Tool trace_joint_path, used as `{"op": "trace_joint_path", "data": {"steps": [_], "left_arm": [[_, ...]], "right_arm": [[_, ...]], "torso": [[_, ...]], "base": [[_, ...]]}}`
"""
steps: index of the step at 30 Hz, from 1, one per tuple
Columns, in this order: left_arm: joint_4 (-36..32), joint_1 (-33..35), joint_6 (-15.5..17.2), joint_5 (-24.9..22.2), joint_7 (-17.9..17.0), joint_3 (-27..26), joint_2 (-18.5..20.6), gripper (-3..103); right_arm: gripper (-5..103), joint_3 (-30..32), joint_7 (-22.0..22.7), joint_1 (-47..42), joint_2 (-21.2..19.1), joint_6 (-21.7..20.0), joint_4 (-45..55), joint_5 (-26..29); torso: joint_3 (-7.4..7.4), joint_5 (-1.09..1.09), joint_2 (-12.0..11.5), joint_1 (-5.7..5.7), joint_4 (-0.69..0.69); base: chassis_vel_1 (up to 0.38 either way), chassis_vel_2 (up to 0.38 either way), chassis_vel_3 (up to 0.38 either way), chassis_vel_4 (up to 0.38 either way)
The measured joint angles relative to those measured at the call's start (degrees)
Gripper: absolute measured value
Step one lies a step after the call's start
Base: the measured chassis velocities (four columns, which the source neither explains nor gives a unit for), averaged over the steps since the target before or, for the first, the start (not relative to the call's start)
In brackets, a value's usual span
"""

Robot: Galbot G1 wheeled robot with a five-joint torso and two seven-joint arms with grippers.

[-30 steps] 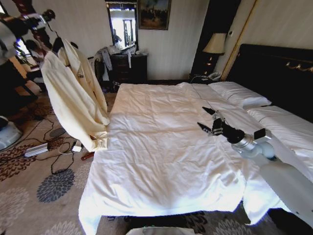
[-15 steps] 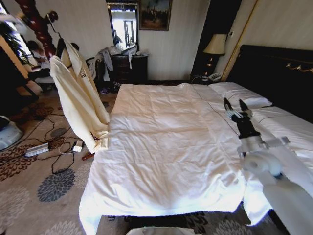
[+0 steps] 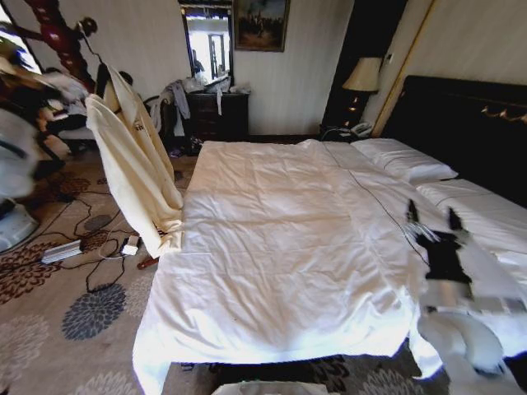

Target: Pick up the clothes from the bed and hang them on the clothes hanger.

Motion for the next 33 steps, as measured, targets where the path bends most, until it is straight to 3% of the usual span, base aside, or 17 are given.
{"op": "trace_joint_path", "data": {"steps": [1,3,4,6,8,9,13,14,15,19,24,33], "left_arm": [[-2.51,6.61,0.65,1.38,-0.54,-4.21,-3.48,100],[-6.05,18.18,1.55,6.86,-1.91,-9.35,-10.43,100],[-6.05,18.18,1.55,6.86,-1.91,-9.35,-10.43,100],[-8.66,28.47,1.71,13.93,-3.34,-11.77,-17.43,100],[-10.63,37.89,1.52,21.63,-5.39,-12.50,-26.16,100],[-10.63,37.89,1.52,21.63,-5.39,-12.50,-26.16,100],[-14.71,47.77,1.73,30.84,-7.75,-10.20,-38.46,100],[-14.71,47.77,1.73,30.84,-7.75,-10.20,-38.46,100],[-16.36,50.04,1.80,32.97,-7.81,-8.76,-41.30,100],[-21.08,58.85,1.31,41.05,-5.37,-2.85,-50.01,100],[-22.76,65.55,-0.34,46.27,-2.16,-0.09,-54.53,100],[-21.74,66.55,-2.08,45.61,-0.10,-0.73,-55.88,100]], "right_arm": [[100,-0.58,0.10,-0.35,0.83,0.50,-0.18,-0.75],[100,-1.89,1.48,-1.78,2.29,0.63,-0.49,-2.63],[100,-1.89,1.48,-1.78,2.29,0.63,-0.49,-2.63],[100,-4.02,3.80,-3.67,3.48,0.54,-0.51,-4.22],[100,-7.46,6.24,-5.40,4.67,2.21,-1.09,-6.53],[100,-7.46,6.24,-5.40,4.67,2.21,-1.09,-6.53],[100,-14.44,5.13,-7.88,6.88,4.89,-2.57,-14.10],[100,-14.44,5.13,-7.88,6.88,4.89,-2.57,-14.10],[100,-16.64,5.22,-8.57,7.52,5.07,-2.74,-17.34],[100,-22.38,6.11,-11.50,8.77,6.12,-2.39,-27.08],[100,-25.62,6.37,-14.18,8.89,7.03,0.08,-30.04],[100,-25.14,6.22,-13.22,8.34,7.23,0.19,-29.13]], "torso": [[0.00,-0.03,0.00,-0.02,0.07],[0.01,-0.25,0.00,-0.01,0.09],[0.01,-0.25,0.00,-0.01,0.09],[0.02,-0.11,0.00,0.00,0.04],[0.01,-0.12,0.00,-0.02,0.05],[0.01,-0.12,0.00,-0.02,0.05],[0.01,-0.11,0.00,-0.02,0.05],[0.01,-0.11,0.00,-0.02,0.05],[0.01,-0.10,0.00,-0.02,0.02],[0.01,-0.11,0.00,-0.02,0.03],[0.00,-0.11,0.00,-0.03,0.04],[0.01,-0.12,0.00,-0.02,0.03]], "base": [[0.000,0.000,0.000,0.000],[0.000,0.000,0.000,0.000],[0.000,0.000,0.000,0.000],[0.000,0.000,0.000,0.000],[0.000,0.000,0.000,0.000],[0.000,0.000,0.000,0.000],[0.000,0.000,0.000,0.000],[0.000,0.000,0.000,0.000],[0.000,0.000,0.000,0.000],[0.000,0.000,0.000,0.000],[0.000,0.000,0.000,0.000],[0.000,0.000,0.000,0.000]]}}
